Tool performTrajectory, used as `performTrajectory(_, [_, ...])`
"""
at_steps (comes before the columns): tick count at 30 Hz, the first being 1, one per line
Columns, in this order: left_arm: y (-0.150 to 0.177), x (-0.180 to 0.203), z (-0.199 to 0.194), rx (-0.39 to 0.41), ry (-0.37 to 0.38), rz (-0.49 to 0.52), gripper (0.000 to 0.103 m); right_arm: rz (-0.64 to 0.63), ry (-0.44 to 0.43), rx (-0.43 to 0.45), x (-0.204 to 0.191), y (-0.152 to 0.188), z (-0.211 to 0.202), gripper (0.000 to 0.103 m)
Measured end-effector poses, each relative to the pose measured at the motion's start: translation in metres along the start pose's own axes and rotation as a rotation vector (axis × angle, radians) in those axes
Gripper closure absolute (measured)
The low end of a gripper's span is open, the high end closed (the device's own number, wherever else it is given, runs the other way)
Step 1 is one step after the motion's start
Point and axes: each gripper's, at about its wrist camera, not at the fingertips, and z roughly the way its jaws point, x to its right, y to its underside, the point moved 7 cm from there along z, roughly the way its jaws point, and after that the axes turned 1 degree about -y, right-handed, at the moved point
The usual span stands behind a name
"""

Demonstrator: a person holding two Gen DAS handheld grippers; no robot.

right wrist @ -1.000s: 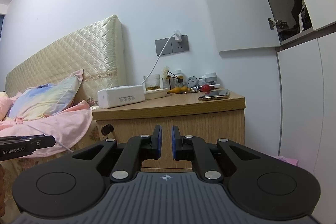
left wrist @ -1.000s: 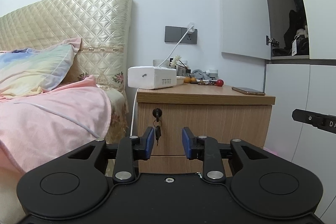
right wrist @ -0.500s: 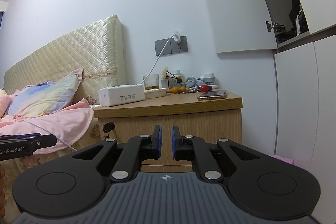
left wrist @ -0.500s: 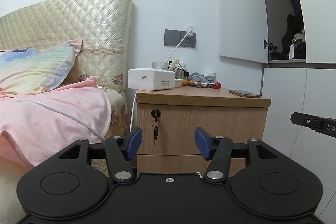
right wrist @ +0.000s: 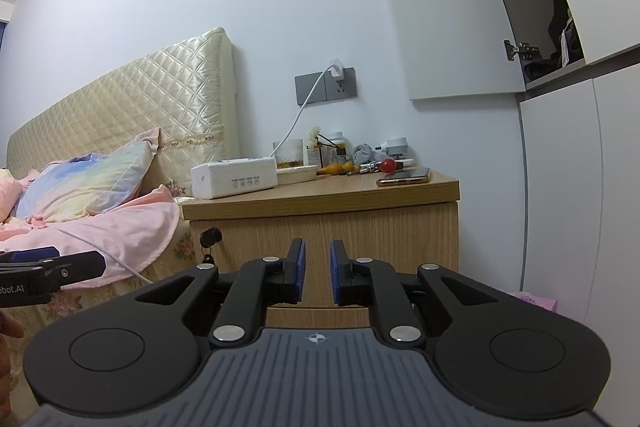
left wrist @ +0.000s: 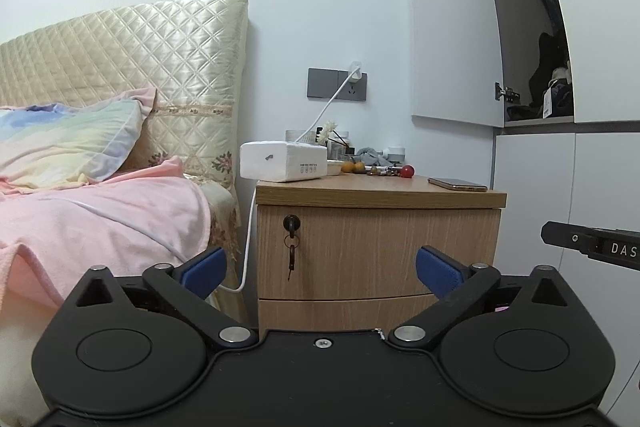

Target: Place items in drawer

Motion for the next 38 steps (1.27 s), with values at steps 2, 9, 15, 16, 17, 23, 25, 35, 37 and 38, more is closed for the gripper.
performTrajectory(2, [0.0001, 0.0015, -0.0009, 0.003, -0.007, 0.011, 0.002, 0.001, 0.001, 0.004, -0.0006, 0.0009, -0.0014, 0.054])
performTrajectory(9, [0.0031, 0.0032, -0.0008, -0.015, -0.022, 0.027, 0.002, 0.020, 0.005, 0.036, 0.0018, -0.0014, -0.0087, 0.009])
performTrajectory(15, [0.0050, 0.0047, 0.0009, -0.024, -0.032, 0.032, 0.002, 0.026, 0.004, 0.027, 0.0044, 0.0006, -0.0083, 0.000])
performTrajectory(16, [0.0057, 0.0051, 0.0011, -0.025, -0.037, 0.035, 0.002, 0.028, 0.003, 0.025, 0.0045, 0.0013, -0.0080, 0.000])
performTrajectory(17, [0.0062, 0.0056, 0.0009, -0.024, -0.043, 0.039, 0.001, 0.029, 0.002, 0.022, 0.0047, 0.0021, -0.0076, 0.000])
performTrajectory(23, [0.0072, 0.0044, 0.0005, -0.014, -0.058, 0.045, 0.001, 0.021, 0.014, 0.023, 0.0051, 0.0039, -0.0070, 0.000])
performTrajectory(25, [0.0075, 0.0029, 0.0011, -0.016, -0.059, 0.042, 0.001, 0.019, 0.016, 0.025, 0.0054, 0.0038, -0.0071, 0.000])
performTrajectory(35, [0.0065, -0.0002, 0.0016, -0.019, -0.061, 0.037, 0.001, 0.014, 0.018, 0.027, 0.0059, 0.0043, -0.0061, 0.000])
performTrajectory(37, [0.0066, 0.0001, 0.0013, -0.020, -0.061, 0.037, 0.001, 0.013, 0.019, 0.029, 0.0053, 0.0042, -0.0065, 0.000])
performTrajectory(38, [0.0067, 0.0004, 0.0012, -0.021, -0.061, 0.038, 0.001, 0.012, 0.019, 0.030, 0.0054, 0.0039, -0.0070, 0.000])
